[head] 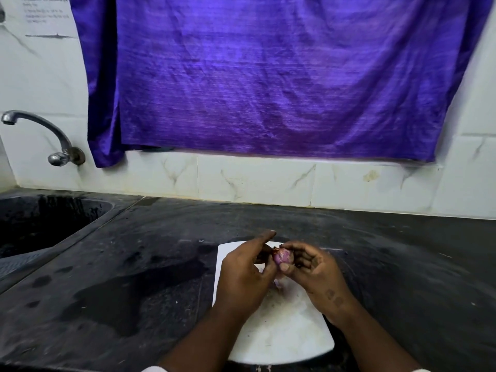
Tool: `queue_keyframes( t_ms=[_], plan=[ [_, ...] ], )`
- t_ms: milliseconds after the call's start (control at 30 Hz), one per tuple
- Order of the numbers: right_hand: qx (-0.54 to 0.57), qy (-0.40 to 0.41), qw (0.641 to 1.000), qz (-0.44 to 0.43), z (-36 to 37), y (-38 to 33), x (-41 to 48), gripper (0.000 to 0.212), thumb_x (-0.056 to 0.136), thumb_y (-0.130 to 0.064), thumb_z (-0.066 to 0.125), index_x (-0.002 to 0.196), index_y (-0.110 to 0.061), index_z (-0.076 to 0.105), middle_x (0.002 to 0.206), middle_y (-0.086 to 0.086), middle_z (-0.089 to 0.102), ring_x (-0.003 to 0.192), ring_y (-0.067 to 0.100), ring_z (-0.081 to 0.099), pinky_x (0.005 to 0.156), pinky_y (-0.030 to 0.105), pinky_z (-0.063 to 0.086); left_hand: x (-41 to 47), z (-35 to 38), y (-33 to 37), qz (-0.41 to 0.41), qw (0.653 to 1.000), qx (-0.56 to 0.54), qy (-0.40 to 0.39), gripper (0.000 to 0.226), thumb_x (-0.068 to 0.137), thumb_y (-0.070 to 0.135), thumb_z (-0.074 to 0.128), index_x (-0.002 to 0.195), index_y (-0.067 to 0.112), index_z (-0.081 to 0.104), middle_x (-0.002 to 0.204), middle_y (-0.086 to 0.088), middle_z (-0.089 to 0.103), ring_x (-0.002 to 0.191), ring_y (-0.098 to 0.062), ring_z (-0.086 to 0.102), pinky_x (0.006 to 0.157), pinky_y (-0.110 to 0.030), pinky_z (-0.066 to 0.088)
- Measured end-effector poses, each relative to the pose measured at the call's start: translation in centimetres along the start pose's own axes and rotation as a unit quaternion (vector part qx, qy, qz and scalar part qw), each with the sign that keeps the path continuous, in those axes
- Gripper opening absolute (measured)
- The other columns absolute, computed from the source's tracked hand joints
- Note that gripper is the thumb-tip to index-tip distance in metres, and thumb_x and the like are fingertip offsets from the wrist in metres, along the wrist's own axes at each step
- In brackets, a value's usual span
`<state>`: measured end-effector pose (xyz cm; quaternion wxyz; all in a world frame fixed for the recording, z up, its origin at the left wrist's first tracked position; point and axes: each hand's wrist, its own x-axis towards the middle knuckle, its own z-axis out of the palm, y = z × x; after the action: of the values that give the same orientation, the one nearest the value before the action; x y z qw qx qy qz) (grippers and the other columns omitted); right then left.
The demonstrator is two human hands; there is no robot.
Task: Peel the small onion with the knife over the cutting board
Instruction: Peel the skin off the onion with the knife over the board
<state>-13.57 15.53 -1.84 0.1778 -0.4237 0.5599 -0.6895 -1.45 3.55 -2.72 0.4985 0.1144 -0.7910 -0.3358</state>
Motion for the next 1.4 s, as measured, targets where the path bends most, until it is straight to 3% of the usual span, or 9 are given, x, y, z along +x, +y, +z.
queue_keyframes(
  t_ms=[133, 300, 433, 700, 800, 933, 1033, 1233, 1400],
  plan=[
    [0.016, 0.011, 1.0, -0.009, -0.2, -0.1, 0.0, 0.036, 0.079, 0.006, 0.077, 0.113, -0.004, 0.07, 0.107, 0.009, 0.079, 0.098, 0.018, 0.076, 0.078, 0.02, 0.059, 0.1, -0.2, -0.3, -0.016, 1.0, -0.013, 0.011, 0.061, 0.083, -0.009, 0.066, 0.134, 0.025, 0.069, 0.092, 0.014, 0.078, 0.084, -0.008, 0.075, 0.076, -0.027, 0.062],
    [0.022, 0.01, 1.0, -0.01, -0.4, 0.0, 0.0, 0.036, 0.081, 0.007, 0.075, 0.114, -0.003, 0.069, 0.108, 0.01, 0.078, 0.1, 0.021, 0.075, 0.077, 0.022, 0.059, 0.4, -0.3, 0.3, -0.073, 0.99, -0.119, -0.022, 0.052, 0.09, 0.003, 0.077, 0.135, 0.026, 0.065, 0.094, 0.012, 0.077, 0.085, -0.006, 0.075, 0.071, -0.017, 0.058],
    [0.015, 0.009, 1.0, -0.01, -0.4, -0.1, 0.0, 0.037, 0.079, 0.009, 0.076, 0.113, -0.003, 0.07, 0.107, 0.007, 0.078, 0.097, 0.018, 0.076, 0.075, 0.02, 0.058, 0.5, -0.2, 0.1, -0.1, 0.983, -0.153, -0.015, 0.049, 0.09, -0.002, 0.075, 0.129, 0.027, 0.067, 0.088, -0.002, 0.077, 0.082, -0.006, 0.075, 0.066, -0.015, 0.056],
    [0.01, 0.019, 1.0, -0.008, -0.1, 0.0, 0.1, 0.04, 0.07, 0.017, 0.079, 0.105, 0.001, 0.07, 0.091, 0.006, 0.079, 0.083, 0.011, 0.076, 0.068, 0.019, 0.058, 0.3, 0.0, -0.2, -0.056, 0.998, -0.036, -0.014, 0.044, 0.094, 0.001, 0.069, 0.128, 0.029, 0.069, 0.096, 0.015, 0.075, 0.093, -0.003, 0.072, 0.072, -0.013, 0.056],
    [0.016, 0.024, 1.0, -0.007, -0.1, 0.0, 0.1, 0.039, 0.072, 0.013, 0.08, 0.106, -0.005, 0.07, 0.097, 0.006, 0.08, 0.089, 0.013, 0.076, 0.072, 0.019, 0.059, 0.3, 0.0, -0.4, -0.073, 0.997, -0.014, -0.01, 0.045, 0.095, -0.001, 0.066, 0.127, 0.03, 0.067, 0.096, 0.015, 0.072, 0.092, -0.003, 0.069, 0.067, -0.008, 0.05],
    [0.032, 0.022, 0.999, -0.005, -0.3, 0.0, 0.2, 0.036, 0.079, 0.005, 0.077, 0.11, -0.013, 0.071, 0.109, 0.004, 0.078, 0.101, 0.018, 0.075, 0.082, 0.024, 0.06, 0.4, 0.0, -1.1, -0.08, 0.996, 0.02, -0.021, 0.044, 0.093, -0.003, 0.062, 0.122, 0.03, 0.067, 0.092, 0.017, 0.07, 0.087, -0.004, 0.069, 0.07, -0.018, 0.055],
    [0.019, 0.015, 1.0, 0.001, -0.3, 0.3, 0.3, 0.035, 0.083, 0.003, 0.075, 0.114, -0.014, 0.07, 0.112, 0.003, 0.078, 0.106, 0.02, 0.073, 0.089, 0.028, 0.06, 0.3, -0.1, -1.0, -0.087, 0.994, 0.052, -0.036, 0.062, 0.081, -0.011, 0.055, 0.122, 0.033, 0.066, 0.096, 0.017, 0.069, 0.094, -0.002, 0.067, 0.075, -0.025, 0.058],
    [-0.022, -0.003, 1.0, 0.0, -0.4, 0.6, 0.4, 0.042, 0.087, -0.008, 0.073, 0.127, -0.02, 0.067, 0.12, -0.004, 0.076, 0.112, 0.014, 0.071, 0.094, 0.026, 0.057, 0.3, -0.4, 0.0, -0.057, 0.998, 0.006, -0.01, 0.031, 0.094, 0.009, 0.066, 0.111, 0.035, 0.068, 0.094, 0.02, 0.075, 0.091, -0.003, 0.069, 0.064, -0.018, 0.05],
    [-0.039, -0.026, 0.999, -0.003, -0.5, 0.7, 0.3, 0.045, 0.089, -0.012, 0.072, 0.132, -0.021, 0.065, 0.126, -0.006, 0.073, 0.118, 0.01, 0.068, 0.096, 0.025, 0.056, 0.2, -0.5, 0.9, -0.052, 0.998, -0.04, -0.002, 0.038, 0.09, 0.005, 0.074, 0.105, 0.039, 0.069, 0.097, 0.021, 0.075, 0.087, -0.003, 0.071, 0.064, -0.008, 0.046]
  ],
)
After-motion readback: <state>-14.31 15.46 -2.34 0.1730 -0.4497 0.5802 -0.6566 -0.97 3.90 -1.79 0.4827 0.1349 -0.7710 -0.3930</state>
